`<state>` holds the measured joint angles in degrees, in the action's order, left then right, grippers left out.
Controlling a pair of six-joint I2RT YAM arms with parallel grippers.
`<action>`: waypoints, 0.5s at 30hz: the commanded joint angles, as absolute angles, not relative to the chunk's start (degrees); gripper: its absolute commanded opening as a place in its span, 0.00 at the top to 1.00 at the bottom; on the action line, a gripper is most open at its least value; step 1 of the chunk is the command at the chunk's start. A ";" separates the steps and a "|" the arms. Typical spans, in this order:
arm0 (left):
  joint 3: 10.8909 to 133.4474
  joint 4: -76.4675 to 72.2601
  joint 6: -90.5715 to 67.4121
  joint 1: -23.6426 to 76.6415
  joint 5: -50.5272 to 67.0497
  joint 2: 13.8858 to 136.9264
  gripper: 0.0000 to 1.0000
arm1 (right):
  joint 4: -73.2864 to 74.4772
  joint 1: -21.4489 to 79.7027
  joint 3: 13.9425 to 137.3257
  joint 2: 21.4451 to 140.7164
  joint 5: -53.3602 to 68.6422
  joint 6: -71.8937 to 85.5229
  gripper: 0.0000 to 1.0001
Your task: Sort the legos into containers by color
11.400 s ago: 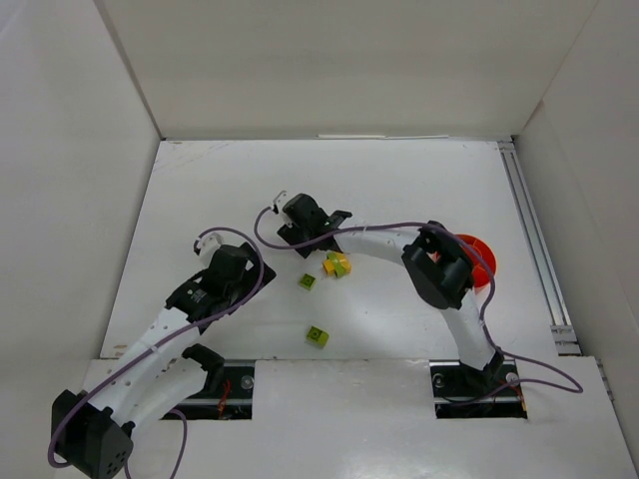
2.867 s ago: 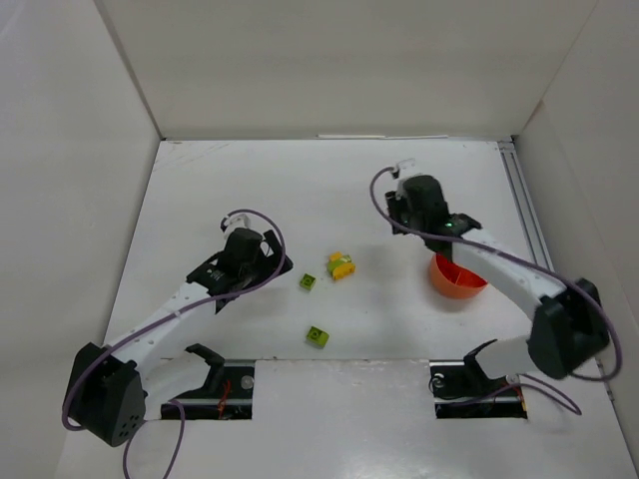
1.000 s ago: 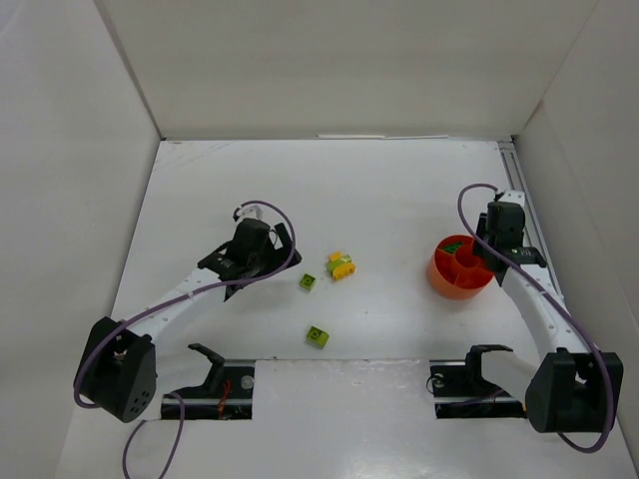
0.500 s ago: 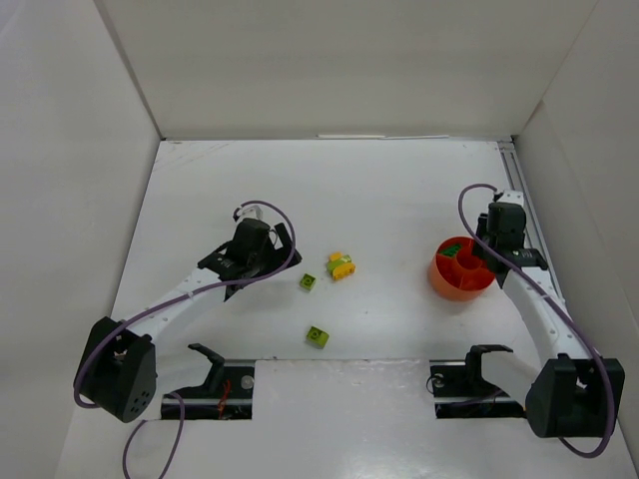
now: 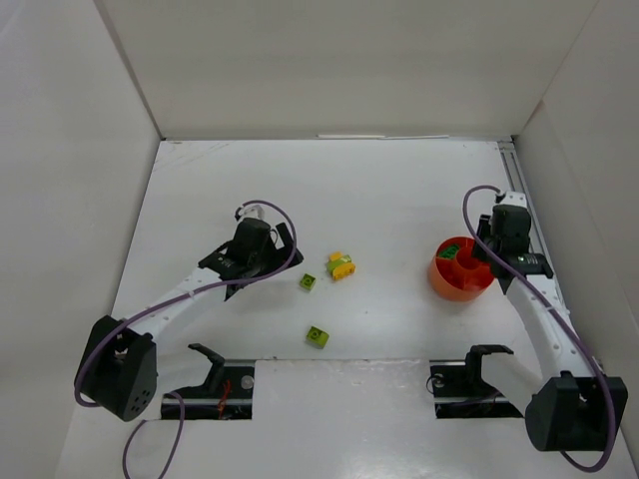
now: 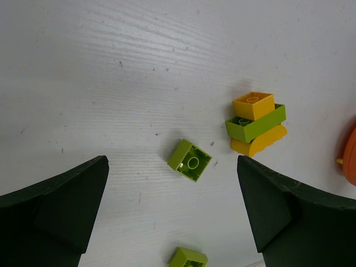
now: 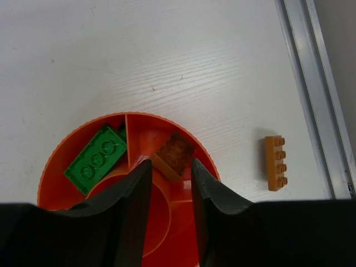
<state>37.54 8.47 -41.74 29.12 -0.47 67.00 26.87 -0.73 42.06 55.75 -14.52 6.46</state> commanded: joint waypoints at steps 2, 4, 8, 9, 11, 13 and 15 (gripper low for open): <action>39.73 6.33 -40.52 28.83 0.53 66.27 0.00 | 27.77 -0.88 47.01 54.58 -14.14 7.29 0.61; 39.73 5.54 -39.73 28.83 1.58 66.27 0.00 | 28.91 -0.88 48.16 54.58 -16.59 7.29 0.56; 41.13 5.54 -37.35 28.83 2.72 65.74 0.00 | 30.15 -1.66 50.27 56.86 -18.19 7.82 0.49; 41.65 5.54 -36.74 28.83 2.72 66.26 0.00 | 30.76 -2.89 50.27 58.17 -18.72 8.43 0.48; 43.05 5.54 -35.60 28.83 2.72 66.88 0.00 | 30.76 -5.09 50.80 59.93 -18.72 9.05 0.44; 44.20 5.54 -34.99 28.83 3.33 67.58 0.00 | 31.28 -9.30 52.82 62.82 -18.72 10.27 0.32; 46.22 5.54 -34.45 28.83 3.34 68.38 0.00 | 31.29 -12.98 53.87 64.68 -18.72 10.28 0.32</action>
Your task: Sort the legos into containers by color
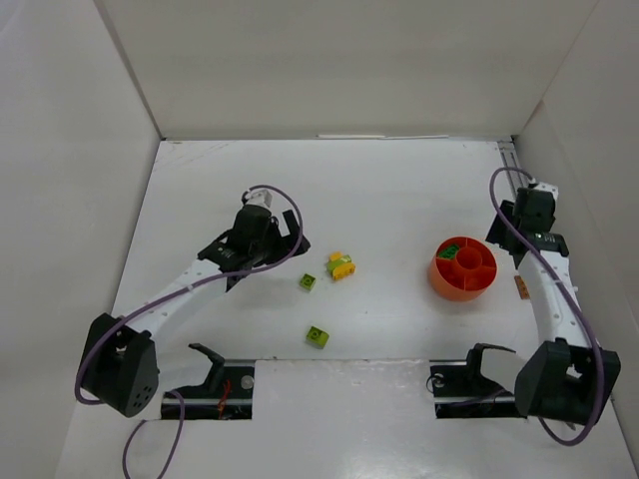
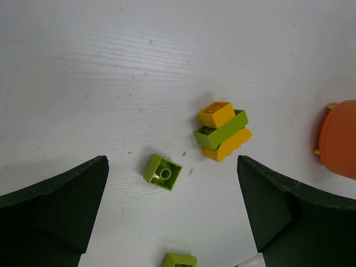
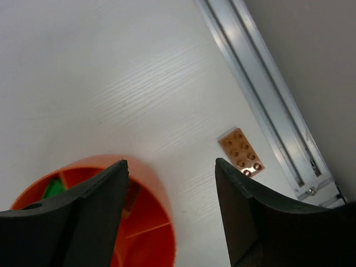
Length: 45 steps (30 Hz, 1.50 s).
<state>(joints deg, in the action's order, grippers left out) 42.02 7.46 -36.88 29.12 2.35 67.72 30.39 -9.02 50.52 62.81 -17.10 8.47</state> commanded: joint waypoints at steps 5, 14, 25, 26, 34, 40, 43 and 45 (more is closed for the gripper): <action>52.90 9.31 -32.53 29.36 3.96 72.50 0.00 | 34.88 -17.04 55.28 69.77 -23.63 16.23 0.11; 65.29 14.15 -29.88 29.36 5.97 82.52 0.00 | 32.08 -28.80 52.82 78.30 -16.63 17.67 0.02; 75.93 19.59 -26.89 28.83 4.92 88.15 0.00 | 22.16 -34.10 46.15 82.62 -7.30 20.74 0.10; 76.46 20.21 -26.89 28.83 4.92 89.02 0.00 | 20.67 -34.10 46.14 83.31 -7.29 21.61 0.11; 77.52 21.35 -26.37 28.83 4.23 89.65 0.00 | 18.72 -34.63 43.60 84.02 -7.73 23.20 0.21; 78.13 21.88 -26.37 28.83 3.52 89.12 0.00 | 18.81 -34.63 43.59 84.02 -8.26 23.82 0.27; 79.18 22.59 -26.37 28.83 2.38 89.12 0.00 | 17.58 -34.63 43.59 84.02 -8.26 21.29 0.35; 79.89 23.11 -25.85 28.83 2.37 89.64 0.00 | 17.58 -34.63 43.59 84.55 -7.65 19.61 0.36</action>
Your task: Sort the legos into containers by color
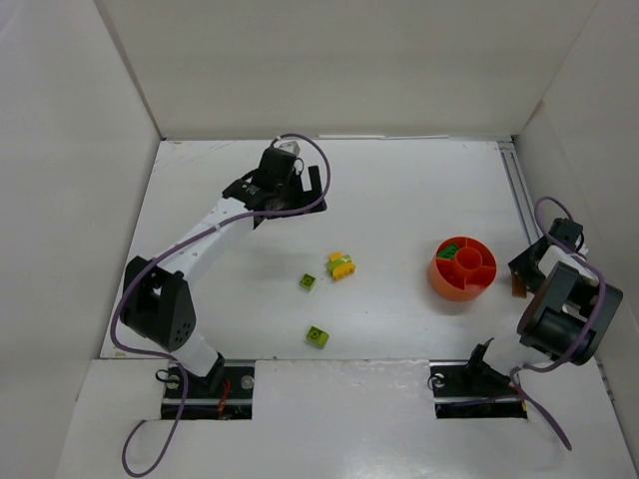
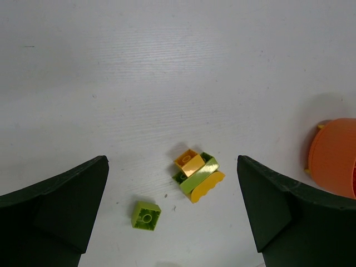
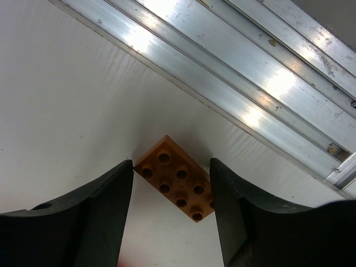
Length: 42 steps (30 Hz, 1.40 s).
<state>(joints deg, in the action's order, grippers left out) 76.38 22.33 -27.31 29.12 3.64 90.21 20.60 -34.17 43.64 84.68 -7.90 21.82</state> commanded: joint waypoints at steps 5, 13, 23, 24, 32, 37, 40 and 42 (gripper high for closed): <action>82.08 23.64 -25.31 28.83 2.37 90.88 0.00 | 17.58 -34.63 44.12 85.08 -7.03 14.17 0.48; 82.62 23.64 -25.31 28.83 3.96 92.02 0.01 | 20.04 -34.63 45.26 84.90 -7.56 7.74 0.37; 82.09 23.12 -25.31 28.83 3.96 92.02 0.01 | 19.51 -34.63 45.26 84.90 -5.71 5.89 0.73; 82.09 23.12 -25.31 28.83 3.43 92.02 0.01 | 19.51 -34.63 45.26 84.90 -5.19 5.89 0.76; 81.57 23.12 -24.79 28.83 3.43 91.50 0.01 | 15.91 -34.10 45.26 81.49 0.44 3.25 0.86; 81.56 22.59 -24.79 28.83 3.43 91.49 0.01 | 13.45 -32.61 45.26 68.68 0.44 1.67 0.86; 81.56 22.06 -25.31 28.83 3.96 91.49 0.01 | 11.44 -30.68 45.26 60.16 0.44 0.89 0.86; 82.08 22.06 -25.31 28.83 4.48 92.10 0.01 | 10.20 -29.19 45.26 55.92 1.48 0.88 0.86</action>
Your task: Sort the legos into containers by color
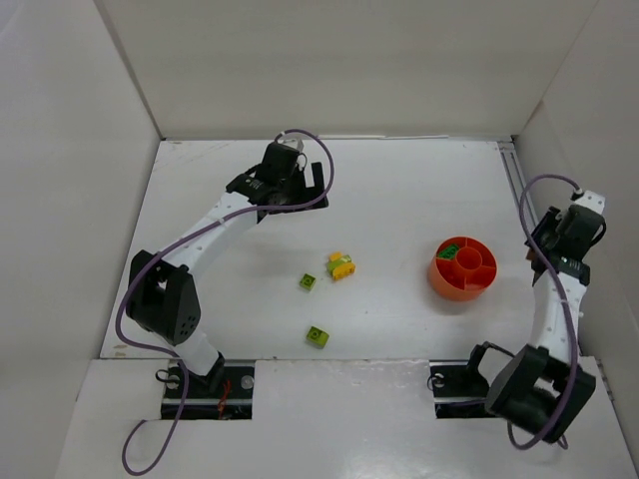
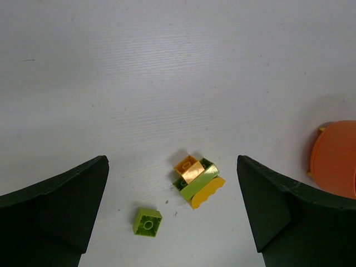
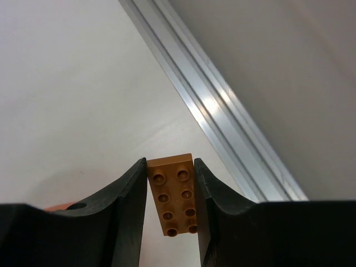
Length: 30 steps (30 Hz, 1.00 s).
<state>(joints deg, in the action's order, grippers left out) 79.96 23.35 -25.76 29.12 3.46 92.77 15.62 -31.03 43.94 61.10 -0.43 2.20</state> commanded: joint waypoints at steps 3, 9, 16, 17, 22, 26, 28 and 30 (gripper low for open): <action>82.70 22.06 -25.31 28.83 4.48 92.63 0.01 | 6.51 -25.59 43.95 48.80 5.78 -0.70 0.83; 82.71 19.52 -25.31 28.83 5.01 93.16 0.01 | 4.13 -15.57 39.82 43.16 -0.25 -3.25 0.81; 79.63 15.56 -25.31 28.83 5.54 92.55 0.01 | 3.43 -10.55 39.81 47.63 -1.41 -3.87 0.80; 78.85 14.77 -25.31 28.83 5.54 92.03 0.01 | 3.43 -10.02 39.81 48.16 -1.41 -3.87 0.80; 78.31 14.77 -25.31 28.83 4.13 92.02 0.01 | 5.44 -5.64 40.52 49.75 -5.27 -3.34 0.80; 77.78 14.77 -25.31 28.83 3.60 92.02 0.01 | 9.04 -3.17 38.16 47.29 -9.92 0.25 0.80; 77.78 14.77 -25.31 28.83 3.60 92.02 0.01 | 9.05 -3.16 36.75 46.49 -11.16 1.40 0.80; 77.78 14.77 -25.31 28.83 3.60 92.02 0.01 | 9.05 -3.16 35.60 45.88 -11.68 2.89 0.80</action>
